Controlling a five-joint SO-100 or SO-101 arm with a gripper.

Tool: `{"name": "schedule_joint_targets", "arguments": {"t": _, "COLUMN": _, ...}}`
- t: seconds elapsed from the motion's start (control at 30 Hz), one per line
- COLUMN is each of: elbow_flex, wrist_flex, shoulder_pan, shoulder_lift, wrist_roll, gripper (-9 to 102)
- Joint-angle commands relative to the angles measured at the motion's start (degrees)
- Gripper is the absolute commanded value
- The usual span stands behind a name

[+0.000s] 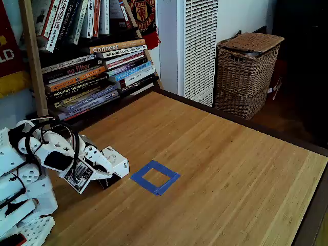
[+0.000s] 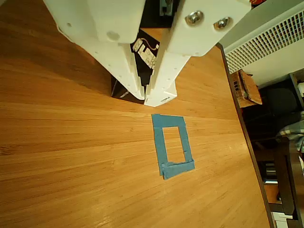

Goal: Push the box on top of the target

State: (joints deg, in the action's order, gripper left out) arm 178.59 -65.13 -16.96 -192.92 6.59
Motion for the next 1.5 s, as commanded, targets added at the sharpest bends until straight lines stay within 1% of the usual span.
{"name": "schedule_joint_targets", "arguments": {"t": 0.0, "elbow_flex": 2.20, "wrist_flex": -0.35, "shoulder_pan": 0.62, "shoulder_lift": -0.70, "wrist_roll": -0.35, "gripper": 0}}
{"name": "schedule_joint_targets", "arguments": {"t": 1.3, "elbow_flex": 2.20, "wrist_flex": -0.35, "shoulder_pan": 0.62, "shoulder_lift": -0.70, "wrist_roll": -0.35, "gripper": 0}}
{"name": "schedule_joint_targets", "arguments": {"t": 1.47, "elbow_flex": 2.20, "wrist_flex": -0.18, "shoulder_pan": -0.53, "shoulder_lift": -0.70, "wrist_roll": -0.35, "gripper": 0}}
